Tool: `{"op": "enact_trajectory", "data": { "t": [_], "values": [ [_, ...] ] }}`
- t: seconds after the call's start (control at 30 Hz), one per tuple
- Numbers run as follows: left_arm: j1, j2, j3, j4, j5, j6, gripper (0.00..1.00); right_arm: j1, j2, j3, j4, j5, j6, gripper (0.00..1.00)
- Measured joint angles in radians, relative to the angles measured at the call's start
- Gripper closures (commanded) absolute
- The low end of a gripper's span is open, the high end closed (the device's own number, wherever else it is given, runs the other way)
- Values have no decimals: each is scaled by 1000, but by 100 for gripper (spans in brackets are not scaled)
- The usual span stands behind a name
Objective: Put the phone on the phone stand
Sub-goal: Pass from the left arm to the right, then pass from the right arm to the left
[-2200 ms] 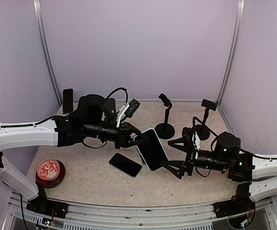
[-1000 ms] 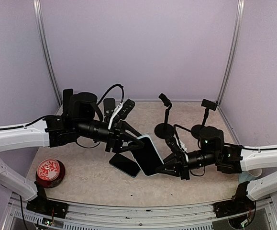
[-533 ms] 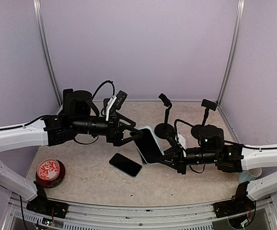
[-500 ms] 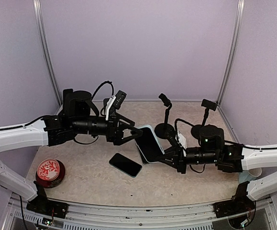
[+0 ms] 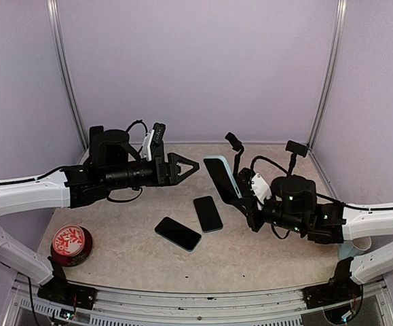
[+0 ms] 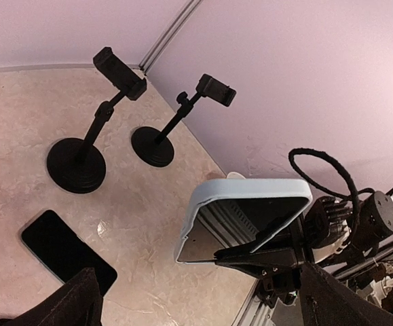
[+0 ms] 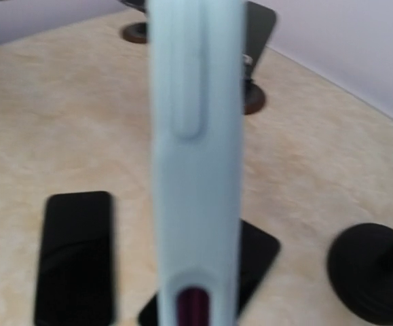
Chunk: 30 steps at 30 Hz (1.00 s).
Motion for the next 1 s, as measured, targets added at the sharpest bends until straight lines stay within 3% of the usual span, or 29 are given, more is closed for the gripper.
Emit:
{"op": "enact_trajectory", "data": {
  "t": [0.4, 1.0],
  "values": [
    [-24, 56, 0, 13, -97, -75, 1, 101, 148, 98, -24, 224, -39, 100],
    [-29, 76, 0, 43, -92, -76, 1, 123, 224, 151, -48, 274, -37, 100]
  ]
}}
